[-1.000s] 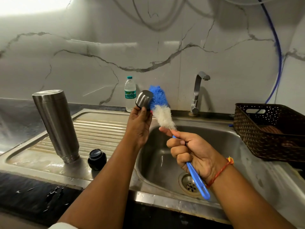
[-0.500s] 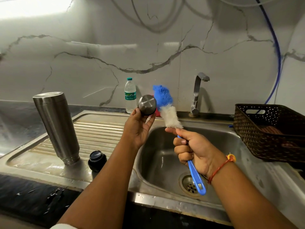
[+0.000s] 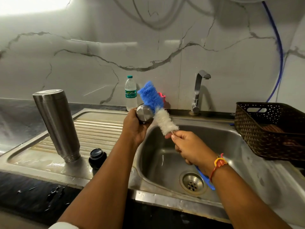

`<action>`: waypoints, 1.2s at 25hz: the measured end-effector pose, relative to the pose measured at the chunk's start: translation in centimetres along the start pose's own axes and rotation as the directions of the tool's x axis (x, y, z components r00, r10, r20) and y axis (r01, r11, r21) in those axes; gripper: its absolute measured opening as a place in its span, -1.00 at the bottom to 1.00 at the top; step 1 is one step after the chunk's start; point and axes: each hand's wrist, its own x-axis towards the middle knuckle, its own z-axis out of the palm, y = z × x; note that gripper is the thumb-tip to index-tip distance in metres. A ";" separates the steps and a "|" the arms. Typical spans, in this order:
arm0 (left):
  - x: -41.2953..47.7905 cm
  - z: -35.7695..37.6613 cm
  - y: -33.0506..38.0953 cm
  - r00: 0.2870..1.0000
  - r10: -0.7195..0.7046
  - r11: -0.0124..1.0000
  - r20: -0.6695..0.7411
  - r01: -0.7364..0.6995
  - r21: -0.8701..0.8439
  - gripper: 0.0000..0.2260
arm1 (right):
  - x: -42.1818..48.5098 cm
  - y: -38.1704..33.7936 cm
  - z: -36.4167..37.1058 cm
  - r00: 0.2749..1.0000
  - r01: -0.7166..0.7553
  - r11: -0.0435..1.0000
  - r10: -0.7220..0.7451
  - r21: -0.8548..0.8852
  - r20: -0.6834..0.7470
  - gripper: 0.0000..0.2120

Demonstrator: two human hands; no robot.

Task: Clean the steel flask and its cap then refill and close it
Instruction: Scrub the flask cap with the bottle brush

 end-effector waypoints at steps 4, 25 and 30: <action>0.1 -0.4 0.9 0.997 0.059 0.998 -0.052 -0.059 0.003 -0.75 | -0.2 -0.1 0.1 0.996 0.086 0.986 -0.081 -0.140 0.039 -0.78; -0.9 1.2 -0.8 1.000 0.003 0.985 0.009 -0.004 0.171 -0.82 | 0.9 -0.2 -1.5 0.978 -0.026 0.994 0.003 -0.106 -0.209 -0.76; -0.7 0.9 -0.4 0.996 -0.055 0.998 0.074 0.057 -0.015 -0.81 | 1.2 0.0 -1.3 0.971 -0.040 0.997 0.024 -0.063 -0.237 -0.75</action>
